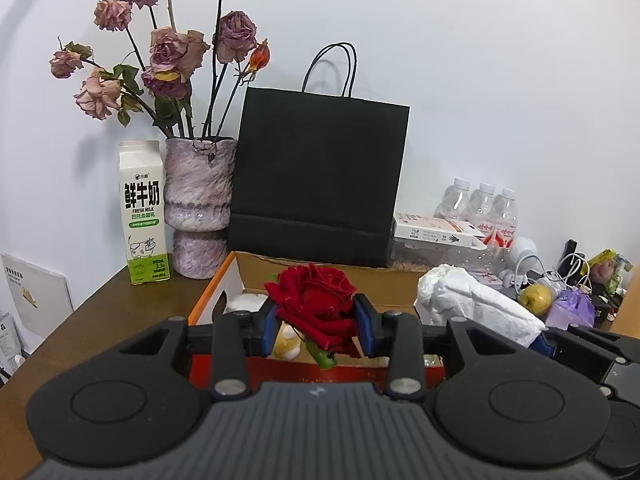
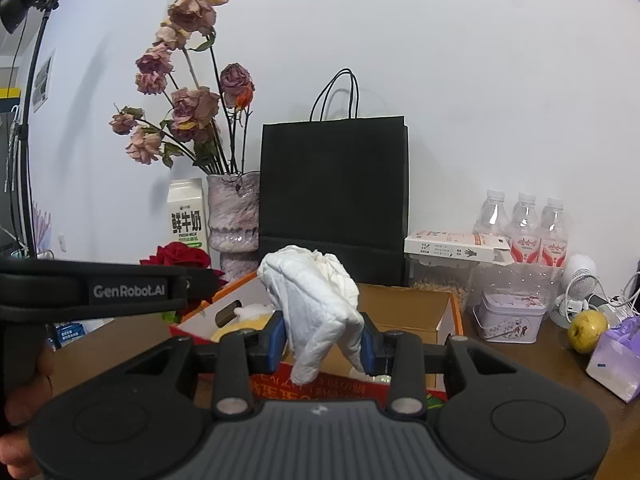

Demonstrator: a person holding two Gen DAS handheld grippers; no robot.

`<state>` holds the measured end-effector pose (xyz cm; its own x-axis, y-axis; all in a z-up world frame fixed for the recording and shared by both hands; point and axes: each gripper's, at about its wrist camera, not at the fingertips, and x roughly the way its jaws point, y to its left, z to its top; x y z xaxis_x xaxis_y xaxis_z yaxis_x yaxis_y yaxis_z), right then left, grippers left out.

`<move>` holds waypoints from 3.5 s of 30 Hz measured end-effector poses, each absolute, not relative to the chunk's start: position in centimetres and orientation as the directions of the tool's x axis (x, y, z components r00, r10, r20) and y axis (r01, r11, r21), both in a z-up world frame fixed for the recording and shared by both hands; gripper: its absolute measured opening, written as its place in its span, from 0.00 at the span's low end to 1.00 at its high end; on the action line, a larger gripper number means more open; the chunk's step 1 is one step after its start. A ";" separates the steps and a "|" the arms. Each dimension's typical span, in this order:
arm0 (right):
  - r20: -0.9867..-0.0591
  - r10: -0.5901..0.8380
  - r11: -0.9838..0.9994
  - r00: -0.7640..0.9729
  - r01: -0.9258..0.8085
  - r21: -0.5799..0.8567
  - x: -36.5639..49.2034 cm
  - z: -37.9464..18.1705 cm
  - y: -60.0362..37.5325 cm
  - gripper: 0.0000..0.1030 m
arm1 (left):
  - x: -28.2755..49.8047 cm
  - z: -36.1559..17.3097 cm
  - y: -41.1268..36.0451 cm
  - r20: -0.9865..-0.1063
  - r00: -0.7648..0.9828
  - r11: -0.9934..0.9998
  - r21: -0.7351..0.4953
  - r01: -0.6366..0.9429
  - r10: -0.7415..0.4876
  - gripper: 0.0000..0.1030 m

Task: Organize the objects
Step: 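Open both grippers to drop the rose and white cloth into the box, then move both grippers back toward the pink towel and lavender pouch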

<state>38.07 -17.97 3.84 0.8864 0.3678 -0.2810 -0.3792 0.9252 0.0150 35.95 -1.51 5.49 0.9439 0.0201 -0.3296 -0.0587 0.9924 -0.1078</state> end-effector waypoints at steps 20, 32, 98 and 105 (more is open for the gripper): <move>-0.323 0.359 0.928 0.876 -0.371 0.026 44.7 3.3 -17.8 0.34 | 42.4 5.0 -2.1 -0.364 0.931 0.991 -0.116 -0.069 0.023 0.38; -0.383 0.333 0.936 0.862 -0.351 0.026 48.6 1.2 -17.5 0.34 | 46.3 3.3 -2.1 -0.423 0.904 0.988 -0.107 -0.111 0.056 0.38; -0.404 0.311 0.944 0.861 -0.329 0.024 41.7 2.4 -19.7 1.00 | 38.8 5.3 -1.3 -0.402 0.908 0.985 -0.069 -0.158 0.117 1.00; -0.388 0.317 0.942 0.865 -0.335 0.024 37.9 3.1 -20.6 1.00 | 34.4 5.9 -1.7 -0.385 0.918 0.989 -0.069 -0.132 0.096 1.00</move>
